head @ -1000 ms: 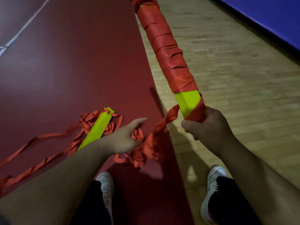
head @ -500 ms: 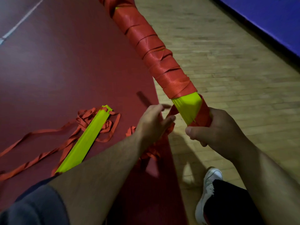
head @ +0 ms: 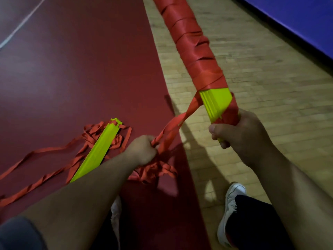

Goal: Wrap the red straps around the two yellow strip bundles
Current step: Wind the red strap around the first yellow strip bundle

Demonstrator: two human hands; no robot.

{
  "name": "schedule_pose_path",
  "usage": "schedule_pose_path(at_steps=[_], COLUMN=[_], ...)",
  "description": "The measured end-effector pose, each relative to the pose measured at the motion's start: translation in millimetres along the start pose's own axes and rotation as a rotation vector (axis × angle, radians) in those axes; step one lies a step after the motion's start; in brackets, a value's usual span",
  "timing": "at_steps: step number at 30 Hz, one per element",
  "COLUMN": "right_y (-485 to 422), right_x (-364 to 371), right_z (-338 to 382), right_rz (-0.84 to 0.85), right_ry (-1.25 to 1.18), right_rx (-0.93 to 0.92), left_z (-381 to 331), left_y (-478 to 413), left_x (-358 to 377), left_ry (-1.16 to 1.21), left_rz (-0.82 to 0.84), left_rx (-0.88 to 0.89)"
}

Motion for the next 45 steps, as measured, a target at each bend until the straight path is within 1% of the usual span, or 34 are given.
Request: schedule_pose_path(at_steps=[2, 4, 6, 7, 9, 11, 12, 14, 16, 19, 20, 22, 24, 26, 30, 31, 33, 34, 38, 42, 45], right_y=[-2.4, -4.1, -5.9, -7.4, -8.3, -8.5, -8.4, -7.8, -7.8, -8.4, -8.3, -8.1, -8.3, -8.6, -7.4, -6.6, -5.5, -5.1, -0.3, 1.2, -0.3], right_x=[-4.7, -4.5, -2.9, -1.4, -0.2, 2.2, 4.3, 10.4, 16.1, 21.5, 23.4, 27.3, 30.2, 32.7, 38.2, 40.8, 45.9, 48.9, 66.8, 74.5, 74.6], right_z=[1.3, 0.4, -4.1, -6.4, -9.5, -11.9, -13.9, -18.2, -20.6, -19.6, -19.5, -21.6, -24.4, -25.2, -27.3, -27.6, -28.8, -29.2, -27.6, -28.5, -28.7], right_rz=[-0.007, -0.005, -0.017, -0.02, -0.02, -0.014, -0.011, 0.006, 0.042, 0.077, 0.088, 0.096, 0.099, 0.101, 0.121, 0.133, 0.156, 0.174, 0.286, 0.295, 0.309], right_ry=[-0.044, -0.056, -0.05, -0.057, -0.092, -0.121, -0.146, -0.218, -0.27, -0.316, -0.322, -0.31, -0.282, -0.255, -0.216, -0.212, -0.234, -0.259, -0.354, -0.337, -0.281], right_rx=[-0.008, -0.01, -0.002, 0.007, 0.016, 0.016, 0.018, 0.028, 0.021, 0.006, 0.004, 0.005, 0.007, 0.007, 0.019, 0.024, 0.035, 0.04, 0.03, 0.029, 0.025], left_z=[20.0, 27.1, 23.8, 19.4, 11.8, 8.5, 7.3, 4.5, 4.8, 6.5, 6.5, -0.6, -15.5, -30.9, -40.7, -41.1, -41.7, -43.4, -57.7, -61.2, -60.8], left_y=[2.5, 7.5, 11.2, 14.8, 21.2, 23.1, 23.1, 24.8, 26.8, 30.2, 29.9, 30.4, 31.3, 36.3, 41.3, 41.3, 39.6, 39.1, 44.1, 42.2, 40.9], left_x=[0.9, -6.5, -10.3, -10.9, -8.8, -11.6, -13.5, -14.7, -16.8, -28.9, -32.3, -32.7, -30.3, -31.5, -41.1, -42.7, -44.0, -45.0, -53.6, -79.0, -89.5], left_ry=[0.014, 0.038, 0.054, 0.103, 0.311, 0.535, 0.623, 0.743, 0.681, 0.492, 0.48, 0.594, 0.792, 0.938, 0.936, 0.997, 1.165, 1.191, 1.069, 1.025, 1.019], left_rz=[0.002, -0.053, -0.063, -0.047, -0.009, -0.029, -0.031, 0.024, 0.045, -0.066, -0.08, -0.013, 0.101, 0.179, 0.183, 0.174, 0.133, 0.105, 0.008, -0.144, -0.172], left_rx=[-0.101, -0.149, -0.064, -0.01, 0.038, 0.011, 0.003, -0.001, 0.038, 0.125, 0.155, 0.179, 0.161, 0.19, 0.266, 0.255, 0.155, 0.146, 0.29, 0.33, 0.319])
Point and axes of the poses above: each hand's wrist, its own y-axis away from the middle knuckle, its own x-axis out of the palm, z = x × y, the point moved 5 cm from there along -y, towards the middle knuckle, and after that the axes turned 1 degree about z, right-handed, at the moved point
